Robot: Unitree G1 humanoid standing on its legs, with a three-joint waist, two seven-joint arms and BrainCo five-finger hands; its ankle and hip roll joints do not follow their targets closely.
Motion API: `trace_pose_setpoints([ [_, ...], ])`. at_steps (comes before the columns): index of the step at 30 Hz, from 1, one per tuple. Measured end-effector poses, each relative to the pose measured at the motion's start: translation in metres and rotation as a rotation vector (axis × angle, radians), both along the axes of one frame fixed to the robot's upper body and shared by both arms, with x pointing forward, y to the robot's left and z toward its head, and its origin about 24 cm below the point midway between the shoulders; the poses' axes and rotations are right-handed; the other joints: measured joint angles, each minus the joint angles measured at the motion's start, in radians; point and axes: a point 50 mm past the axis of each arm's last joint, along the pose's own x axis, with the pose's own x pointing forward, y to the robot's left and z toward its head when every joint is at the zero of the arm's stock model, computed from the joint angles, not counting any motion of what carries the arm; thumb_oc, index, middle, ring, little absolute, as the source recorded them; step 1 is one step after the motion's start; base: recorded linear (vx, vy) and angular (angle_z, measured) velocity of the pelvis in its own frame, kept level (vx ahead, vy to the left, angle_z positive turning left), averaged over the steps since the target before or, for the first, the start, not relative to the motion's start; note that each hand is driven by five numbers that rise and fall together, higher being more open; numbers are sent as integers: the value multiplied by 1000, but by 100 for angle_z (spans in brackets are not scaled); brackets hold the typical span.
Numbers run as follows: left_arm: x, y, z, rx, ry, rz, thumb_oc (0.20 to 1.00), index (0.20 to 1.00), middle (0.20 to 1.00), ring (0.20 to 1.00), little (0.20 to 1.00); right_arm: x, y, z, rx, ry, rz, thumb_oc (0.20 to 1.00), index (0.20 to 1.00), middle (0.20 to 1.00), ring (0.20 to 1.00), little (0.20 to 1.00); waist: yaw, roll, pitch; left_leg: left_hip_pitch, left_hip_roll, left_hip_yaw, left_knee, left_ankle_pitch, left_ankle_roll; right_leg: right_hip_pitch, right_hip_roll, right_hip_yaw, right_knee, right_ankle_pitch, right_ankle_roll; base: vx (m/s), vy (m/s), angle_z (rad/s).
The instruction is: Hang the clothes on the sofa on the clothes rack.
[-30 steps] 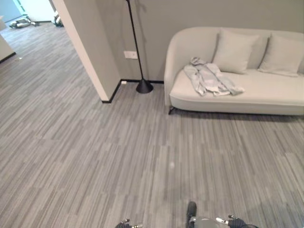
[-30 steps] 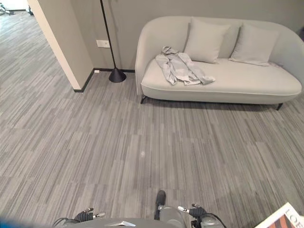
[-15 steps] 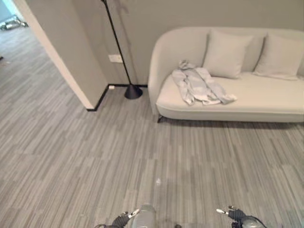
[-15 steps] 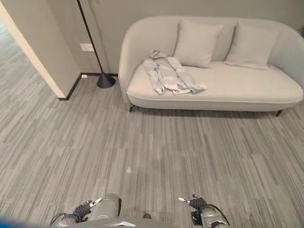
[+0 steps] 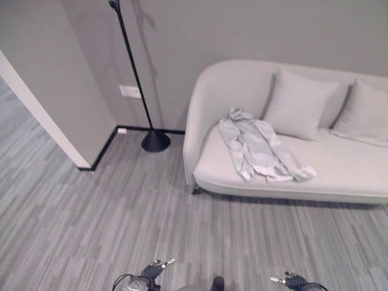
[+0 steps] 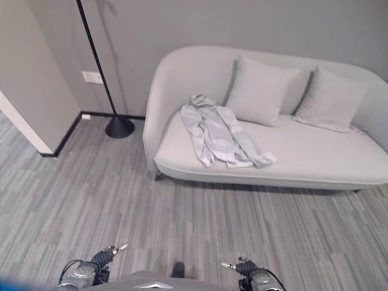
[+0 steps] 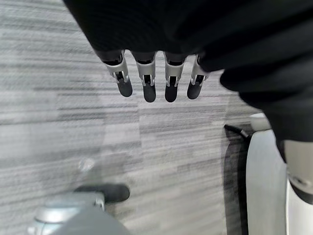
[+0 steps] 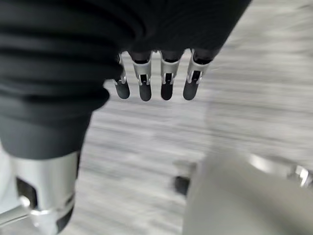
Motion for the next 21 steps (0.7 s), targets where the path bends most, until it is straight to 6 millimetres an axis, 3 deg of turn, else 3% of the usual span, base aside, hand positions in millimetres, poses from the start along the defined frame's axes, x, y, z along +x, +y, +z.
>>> trace_pose_setpoints([
  [2, -16, 0, -4, -1, 44, -3, 1000, 1000, 1000, 1000, 1000, -4, 3, -1, 12, 1, 1, 1000, 1000, 1000, 1000, 1000, -2, 55, -16, 44, 9, -19, 6, -41, 4, -81, -41, -97, -82, 7, -20, 375, -22, 10],
  [3, -25, 1, -5, 3, 62, 6, 1000, 1000, 1000, 1000, 1000, -2, 1, 0, 7, -14, 0, 1000, 1000, 1000, 1000, 1000, -21, 77, -24, 45, 34, -34, 0, -53, -31, -99, -14, -179, -381, -12, -26, 300, -115, 21],
  [4, -26, 3, -5, 8, 66, 9, 1000, 1000, 1000, 1000, 1000, 4, 0, 2, 5, -27, 5, 1000, 1000, 1000, 1000, 1000, -38, 88, -25, 59, 44, -33, -7, -57, -64, -90, 26, -209, -667, 25, -26, 322, -115, 43],
  [5, -28, 4, -5, 7, 68, 13, 1000, 1000, 1000, 1000, 1000, 7, -1, 4, 8, -52, -5, 1000, 1000, 1000, 1000, 1000, -54, 90, -14, 87, 38, -54, -15, -44, -68, -109, 57, -207, -772, 68, -25, 449, -140, 35],
  [6, -28, 0, -6, -2, 66, 24, 1000, 1000, 1000, 1000, 1000, 9, -5, 5, 2, -60, -6, 1000, 1000, 1000, 1000, 1000, -61, 101, -14, 112, 54, -71, -15, -77, -128, -108, 132, -171, -862, 110, -43, 401, -100, 34],
  [7, -30, -2, -7, -10, 67, 41, 1000, 1000, 1000, 1000, 1000, 11, -4, 5, -2, -58, 9, 1000, 1000, 1000, 1000, 1000, -59, 86, 1, 101, 59, -71, 69, -120, -278, -90, 220, -126, -981, 163, -98, 520, -136, 45],
  [8, -24, 7, -3, 8, 44, 43, 1000, 1000, 1000, 1000, 1000, 13, 4, 4, 20, -64, -7, 1000, 1000, 1000, 1000, 1000, -76, -23, 33, 27, -14, -91, 261, -159, -189, -107, 172, -67, -1021, 230, -107, 495, -158, 155],
  [9, -1, 15, 5, 30, -23, 30, 1000, 1000, 1000, 1000, 1000, 3, 0, 1, 21, -19, -67, 1000, 1000, 1000, 1000, 1000, -98, -85, 42, 24, 42, -115, 250, -274, -88, -159, 113, -59, -1048, 269, -68, 397, -173, 86],
  [10, -20, 24, 2, 57, 23, 66, 1000, 1000, 1000, 1000, 1000, 7, 4, 1, 30, -19, -74, 1000, 1000, 1000, 1000, 1000, -60, -109, 50, 104, 37, -88, 192, -278, -99, -190, 136, -64, -1057, 278, -58, 305, -195, 61],
  [11, -40, 20, -3, 49, 97, 80, 1000, 1000, 1000, 1000, 1000, 9, 4, 2, 30, -45, -70, 1000, 1000, 1000, 1000, 1000, -84, -73, 52, 156, 78, -104, 180, -301, -120, -178, 179, -65, -1079, 279, -60, 295, -209, -15],
  [12, -40, 13, -5, 30, 106, 57, 1000, 1000, 1000, 1000, 1000, 3, -1, 2, 20, -40, -69, 1000, 1000, 1000, 1000, 1000, -103, -43, 50, 205, 109, -108, 150, -300, -137, -194, 203, -92, -1014, 278, -64, 376, -269, 76],
  [13, -36, 4, -7, 6, 92, 51, 1000, 1000, 1000, 1000, 1000, -3, -8, 1, 3, -13, -75, 1000, 1000, 1000, 1000, 1000, -109, -1, 49, 252, 146, -130, 112, -305, -147, -202, 228, -129, -932, 274, -92, 324, -245, 80],
  [14, -34, -3, -8, -13, 81, 46, 1000, 1000, 1000, 1000, 1000, -6, -13, 1, -12, 1, -79, 1000, 1000, 1000, 1000, 1000, -115, 23, 40, 283, 156, -142, 97, -306, -148, -198, 257, -153, -884, 278, -131, 345, -287, 47],
  [15, -36, -5, -9, -19, 83, 48, 1000, 1000, 1000, 1000, 1000, -10, -15, 1, -15, 9, -79, 1000, 1000, 1000, 1000, 1000, -112, 20, 29, 308, 148, -141, 107, -305, -153, -153, 278, -162, -904, 319, -197, 315, -288, 16],
  [16, -38, -13, -11, -37, 93, 56, 1000, 1000, 1000, 1000, 1000, -13, -22, 2, -35, 13, -63, 1000, 1000, 1000, 1000, 1000, -102, 46, 11, 323, 141, -144, 139, -304, -179, -98, 297, -164, -948, 344, -245, 251, -248, -18],
  [17, -36, -19, -12, -56, 79, 50, 1000, 1000, 1000, 1000, 1000, -6, -25, 5, -48, -8, -42, 1000, 1000, 1000, 1000, 1000, -85, 55, 7, 277, 137, -147, 222, -292, -268, -78, 294, -130, -973, 340, -269, 160, -192, 2],
  [19, -13, -17, -6, -55, 0, 27, 1000, 1000, 1000, 1000, 1000, -5, -24, 5, -42, -19, -33, 1000, 1000, 1000, 1000, 1000, -94, 42, 12, 239, 203, -158, 204, -313, -298, 0, 278, -124, -1046, 337, -272, 174, -222, 38],
  [20, -5, -13, -3, -43, -23, 23, 1000, 1000, 1000, 1000, 1000, 1, -22, 6, -39, -41, -21, 1000, 1000, 1000, 1000, 1000, -94, 37, 14, 190, 287, -164, 187, -269, -326, 57, 285, -127, -1067, 314, -263, 237, -269, 31],
  [21, -4, -13, -3, -41, -25, 23, 1000, 1000, 1000, 1000, 1000, 5, -21, 8, -40, -56, -7, 1000, 1000, 1000, 1000, 1000, -98, 40, 13, 167, 318, -166, 188, -238, -328, 84, 292, -129, -1080, 290, -237, 223, -237, -12],
])
